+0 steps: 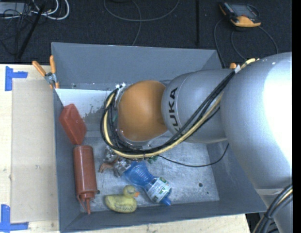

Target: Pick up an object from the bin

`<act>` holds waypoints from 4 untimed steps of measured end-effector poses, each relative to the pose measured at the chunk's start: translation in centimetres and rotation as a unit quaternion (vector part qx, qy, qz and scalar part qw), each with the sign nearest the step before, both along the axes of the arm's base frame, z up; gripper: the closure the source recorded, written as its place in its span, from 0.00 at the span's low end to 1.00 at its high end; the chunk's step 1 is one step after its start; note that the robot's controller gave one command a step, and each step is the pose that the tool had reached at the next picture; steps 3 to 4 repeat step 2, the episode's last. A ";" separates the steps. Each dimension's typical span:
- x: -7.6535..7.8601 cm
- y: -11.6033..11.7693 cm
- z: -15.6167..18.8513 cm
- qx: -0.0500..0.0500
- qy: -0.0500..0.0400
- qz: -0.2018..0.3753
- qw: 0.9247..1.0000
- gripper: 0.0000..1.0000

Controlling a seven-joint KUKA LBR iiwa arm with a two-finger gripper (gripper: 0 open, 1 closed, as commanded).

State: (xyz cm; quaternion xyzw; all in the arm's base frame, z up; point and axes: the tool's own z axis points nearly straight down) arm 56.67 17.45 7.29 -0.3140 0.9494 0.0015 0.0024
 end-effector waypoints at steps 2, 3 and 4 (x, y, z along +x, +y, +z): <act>0.0 -0.2 13.3 -0.001 0.002 -0.012 1.000 1.00; 0.0 -0.2 13.3 -0.001 0.002 -0.012 1.000 1.00; 0.0 -0.2 13.3 -0.001 0.002 -0.012 1.000 1.00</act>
Offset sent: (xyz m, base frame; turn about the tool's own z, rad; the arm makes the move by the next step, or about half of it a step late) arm -0.0005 -0.0032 0.1331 0.0185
